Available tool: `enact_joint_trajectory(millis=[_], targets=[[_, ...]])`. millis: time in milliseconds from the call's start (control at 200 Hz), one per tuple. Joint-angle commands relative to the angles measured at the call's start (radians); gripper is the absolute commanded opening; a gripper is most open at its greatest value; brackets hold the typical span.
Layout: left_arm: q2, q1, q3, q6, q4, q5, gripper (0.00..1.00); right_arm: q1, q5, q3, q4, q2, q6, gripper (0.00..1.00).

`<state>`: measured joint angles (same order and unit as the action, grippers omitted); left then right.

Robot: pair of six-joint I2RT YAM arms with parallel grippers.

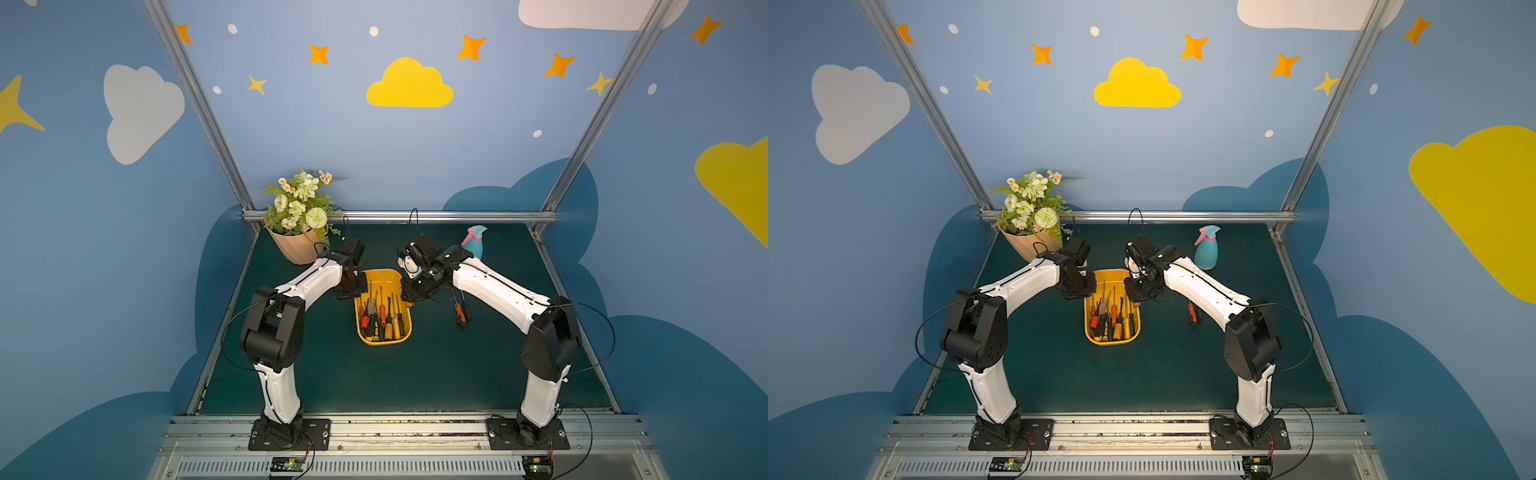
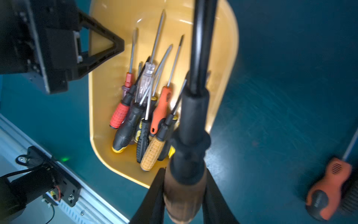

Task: Take out the screwdriver from the storage box
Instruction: Pick up the screwdriver from the storage box, then place the screwdriver at the center of the board.

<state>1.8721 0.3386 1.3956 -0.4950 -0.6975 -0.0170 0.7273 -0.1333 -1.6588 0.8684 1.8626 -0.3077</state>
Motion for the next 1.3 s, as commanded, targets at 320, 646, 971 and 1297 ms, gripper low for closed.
enact_joint_trajectory(millis=[320, 646, 971, 1297], targets=[[-0.002, 0.001, 0.013, -0.017, 0.009, 0.054, 0.03, -0.120, 0.125, 0.059, 0.128, 0.057, 0.093, 0.00], [-0.009, 0.000, 0.006, -0.009, 0.001, 0.058, 0.02, -0.144, 0.127, 0.089, 0.123, 0.135, 0.085, 0.00], [-0.021, 0.000, 0.009, 0.002, -0.016, 0.046, 0.02, -0.176, 0.171, 0.040, 0.191, 0.225, 0.099, 0.00], [-0.010, 0.000, 0.003, -0.004, -0.009, 0.052, 0.02, -0.196, 0.193, 0.021, 0.213, 0.255, 0.098, 0.00]])
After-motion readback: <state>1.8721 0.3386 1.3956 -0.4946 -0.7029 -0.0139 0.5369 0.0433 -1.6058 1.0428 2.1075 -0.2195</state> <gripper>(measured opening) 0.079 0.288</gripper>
